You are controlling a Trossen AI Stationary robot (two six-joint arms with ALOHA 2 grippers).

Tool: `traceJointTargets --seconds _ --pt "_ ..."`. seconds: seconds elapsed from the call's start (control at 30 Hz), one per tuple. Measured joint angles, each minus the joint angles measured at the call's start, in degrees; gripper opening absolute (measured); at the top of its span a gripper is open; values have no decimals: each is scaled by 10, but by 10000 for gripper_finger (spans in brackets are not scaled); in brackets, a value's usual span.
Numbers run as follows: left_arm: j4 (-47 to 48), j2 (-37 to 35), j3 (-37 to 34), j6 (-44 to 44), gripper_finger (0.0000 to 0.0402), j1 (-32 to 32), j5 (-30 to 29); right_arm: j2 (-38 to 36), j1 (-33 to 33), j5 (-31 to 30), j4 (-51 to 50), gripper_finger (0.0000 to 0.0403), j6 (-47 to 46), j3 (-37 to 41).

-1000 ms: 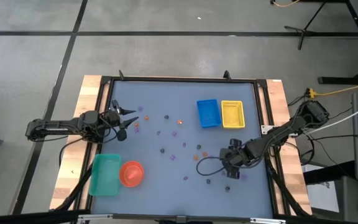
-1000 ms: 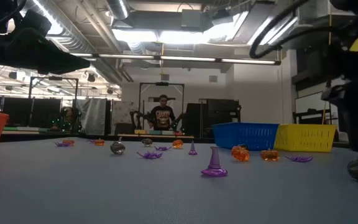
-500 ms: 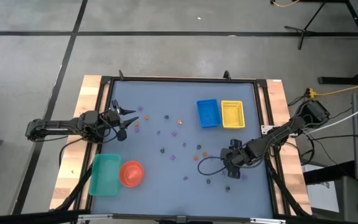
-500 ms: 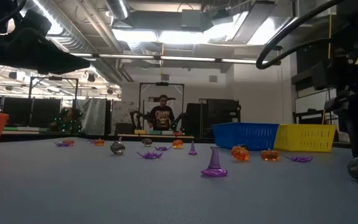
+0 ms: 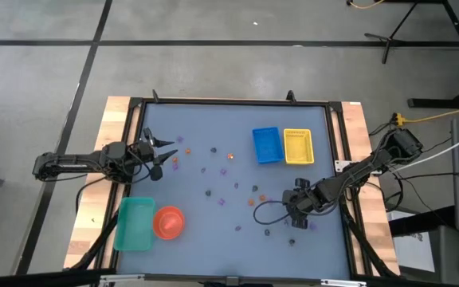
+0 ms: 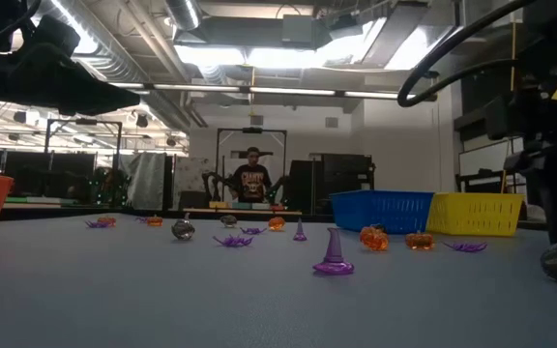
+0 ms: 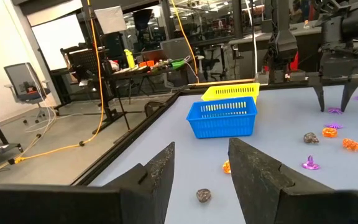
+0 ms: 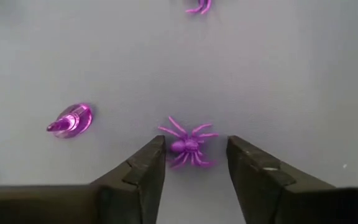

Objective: Sort Halloween decoration
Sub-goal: Put the violet spider toy into the blue box

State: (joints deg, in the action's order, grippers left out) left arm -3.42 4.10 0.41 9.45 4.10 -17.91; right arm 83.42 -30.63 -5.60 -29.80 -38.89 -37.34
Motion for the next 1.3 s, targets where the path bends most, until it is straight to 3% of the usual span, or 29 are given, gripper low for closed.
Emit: traceJointTargets --seconds 0.6,1.3 --pt "0 0 0 0 137 0 0 0 0 0 0 113 0 0" --pt "0 0 0 0 137 0 0 1 0 6 0 110 1 0"
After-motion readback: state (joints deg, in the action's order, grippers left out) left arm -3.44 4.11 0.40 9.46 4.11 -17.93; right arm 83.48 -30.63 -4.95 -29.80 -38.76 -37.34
